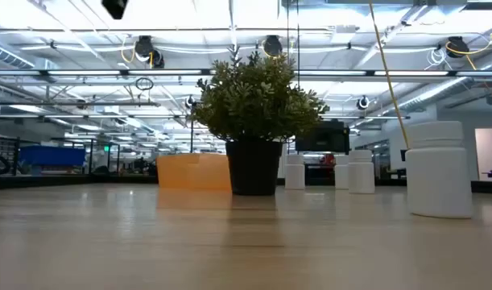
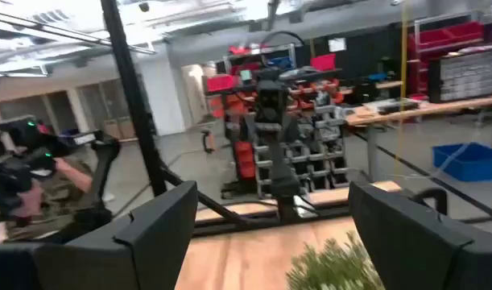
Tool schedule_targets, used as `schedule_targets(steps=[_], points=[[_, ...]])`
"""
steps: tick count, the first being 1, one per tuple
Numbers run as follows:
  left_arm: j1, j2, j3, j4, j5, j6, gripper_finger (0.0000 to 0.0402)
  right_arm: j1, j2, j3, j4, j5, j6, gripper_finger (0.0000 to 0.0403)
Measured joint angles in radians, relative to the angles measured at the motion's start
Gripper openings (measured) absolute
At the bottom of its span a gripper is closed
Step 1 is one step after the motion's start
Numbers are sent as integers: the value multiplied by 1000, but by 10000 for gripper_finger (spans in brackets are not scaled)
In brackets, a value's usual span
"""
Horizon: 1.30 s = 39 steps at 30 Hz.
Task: Pick and place pill bottles into a basket
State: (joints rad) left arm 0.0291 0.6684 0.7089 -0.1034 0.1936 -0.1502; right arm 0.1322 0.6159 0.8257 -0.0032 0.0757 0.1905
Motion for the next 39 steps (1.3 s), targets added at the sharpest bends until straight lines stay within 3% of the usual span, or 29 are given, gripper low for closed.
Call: schedule_targets(steps=[7,16,24,33,39], points=[[7,148,106,13,-68,48,205,-21,-14,47,-185,2,-36,313],[41,236,168,103,-177,47,204,-177,-13,49,-429,21,-50,313],[70,290,168,106,-179,36,205,-323,82,195,-522,-108,-64,313],[84,310,168,116,-170,36,204,-252,304,494,-878,-287,54,313],[83,305,168,117,-167,32,199,-213,417,577,-1029,-223,-82,313]])
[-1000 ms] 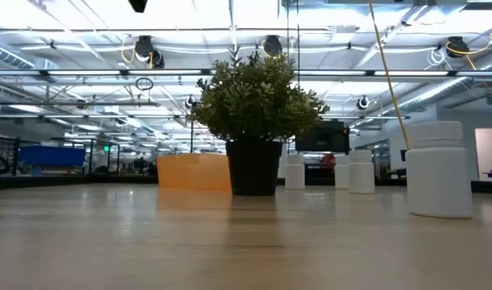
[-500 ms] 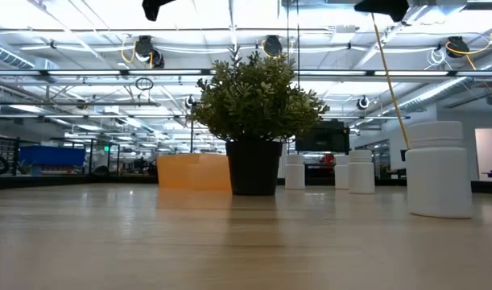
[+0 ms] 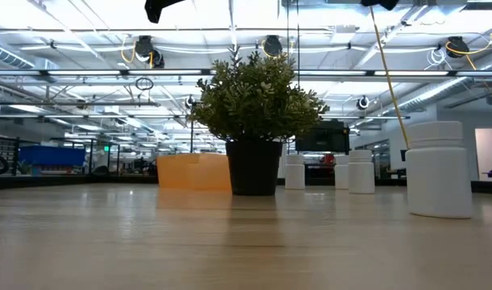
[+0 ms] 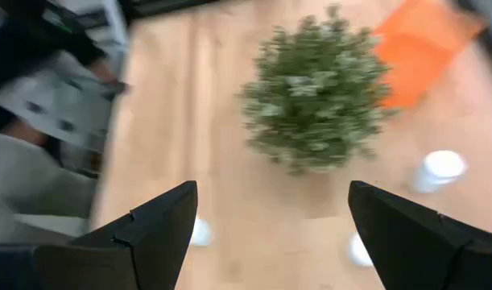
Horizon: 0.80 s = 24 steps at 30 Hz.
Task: Pick and place pill bottles into a basket
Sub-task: Put the white medicine bottle into the orange bin
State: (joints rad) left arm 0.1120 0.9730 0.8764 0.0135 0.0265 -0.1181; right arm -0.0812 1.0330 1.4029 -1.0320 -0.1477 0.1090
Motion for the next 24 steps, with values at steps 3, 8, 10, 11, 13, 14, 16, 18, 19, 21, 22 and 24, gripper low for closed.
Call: schedule_targets(steps=[3,8,10,11,13,14,16,18,19,21,22,24], points=[[0,1,0,-2,0,-7,203,-26,24,0,33,18,-75,313],[0,1,0,-2,1,-27,207,-43,23,0,44,82,-126,313],[0,1,0,-2,2,-27,204,-43,18,0,48,131,-153,313],[0,1,0,-2,2,-27,203,-43,13,0,54,150,-156,313],[0,1,0,-2,2,-27,199,-43,3,0,55,180,-157,313],[0,1,0,-2,2,-27,198,-43,-5,-2,55,198,-155,313],[0,1,0,-2,2,-27,198,-39,-23,-18,61,235,-144,313],[0,1,0,-2,2,-29,201,-29,-51,-59,89,274,-131,313],[0,1,0,-3,2,-29,203,-24,-68,-88,114,286,-127,313],[0,1,0,-2,2,-29,207,-16,-105,-165,171,304,-116,313],[0,1,0,-3,2,-29,208,-11,-126,-212,208,305,-105,313],[-1,1,0,-3,2,-30,209,0,-172,-318,287,305,-69,313]])
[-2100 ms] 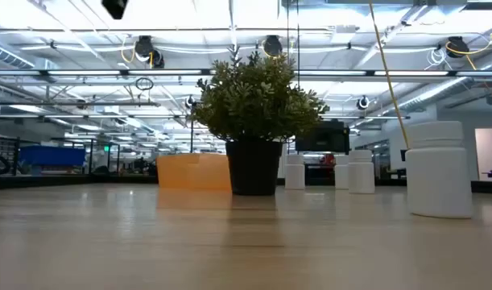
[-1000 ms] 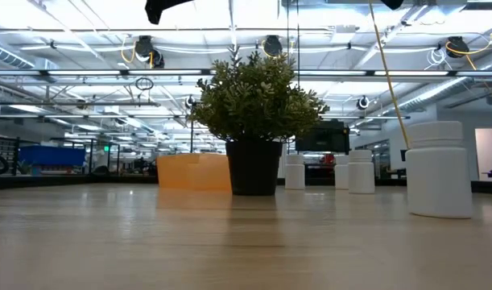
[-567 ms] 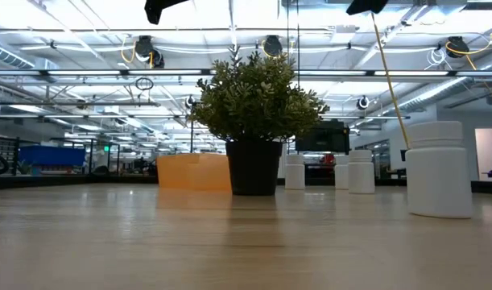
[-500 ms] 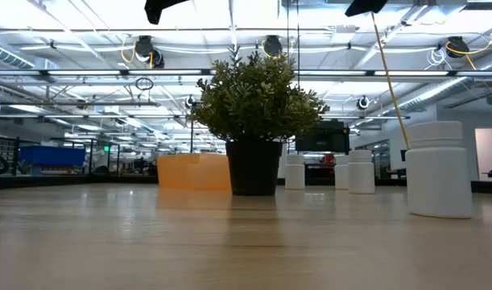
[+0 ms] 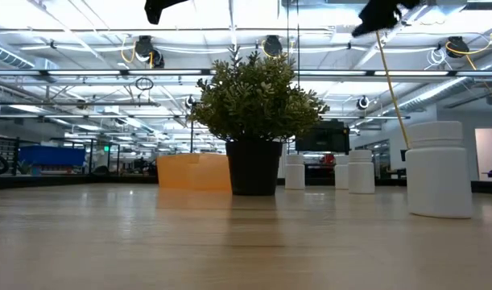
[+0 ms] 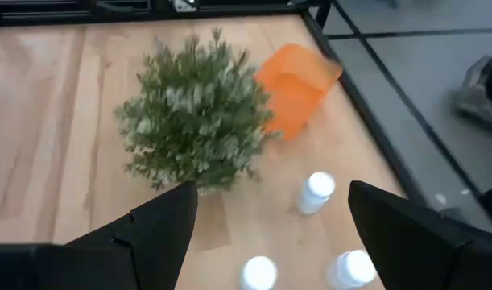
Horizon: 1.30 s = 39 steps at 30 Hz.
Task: Pick and place pill bottles into a basket
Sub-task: Put the white medicine bottle into the orange bin
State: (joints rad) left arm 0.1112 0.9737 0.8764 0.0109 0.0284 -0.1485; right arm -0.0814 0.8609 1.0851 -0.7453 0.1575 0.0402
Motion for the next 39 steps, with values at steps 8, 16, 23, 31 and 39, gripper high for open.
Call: schedule_targets(steps=[8,16,23,31,39], points=[[0,0,0,-2,24,-7,200,55,-156,-373,308,26,67,313],[0,0,0,-10,26,-34,204,82,-255,-581,423,25,98,313],[0,0,0,-11,26,-38,196,82,-307,-676,443,84,109,313],[0,0,0,-11,26,-50,200,82,-324,-857,677,83,109,313],[0,0,0,-10,77,-57,198,81,-324,-970,778,133,106,313]])
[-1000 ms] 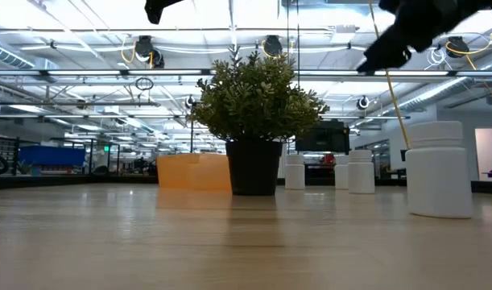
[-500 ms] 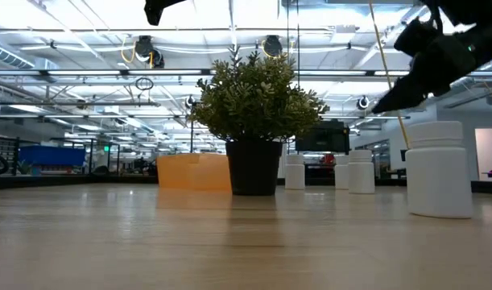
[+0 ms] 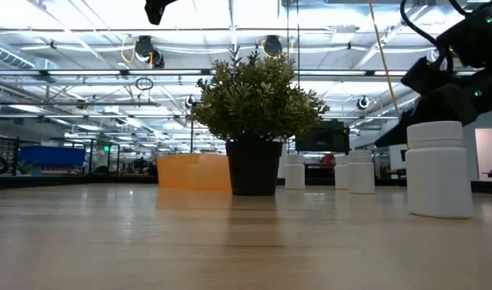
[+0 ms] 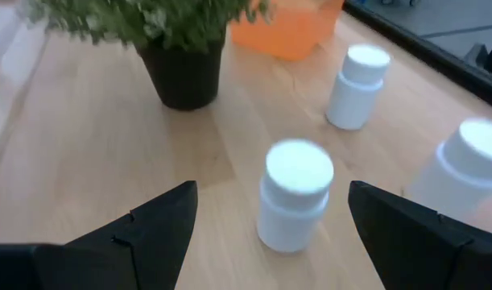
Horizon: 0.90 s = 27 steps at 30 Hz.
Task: Pick and place pill bottles into a basket
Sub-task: Put the white medicine bottle into the orange bin
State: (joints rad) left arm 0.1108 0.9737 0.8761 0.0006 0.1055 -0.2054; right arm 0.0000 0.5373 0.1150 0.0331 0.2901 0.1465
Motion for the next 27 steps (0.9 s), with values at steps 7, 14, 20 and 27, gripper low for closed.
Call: schedule_targets(steps=[7,14,20,27], points=[[0,0,0,0,1,0,192,0,0,-54,26,-3,49,313],[0,0,0,2,1,0,203,0,0,-66,30,26,30,313],[0,0,0,2,1,0,198,-1,0,-68,48,57,3,313],[0,0,0,3,9,-9,192,0,33,-63,27,20,57,313]])
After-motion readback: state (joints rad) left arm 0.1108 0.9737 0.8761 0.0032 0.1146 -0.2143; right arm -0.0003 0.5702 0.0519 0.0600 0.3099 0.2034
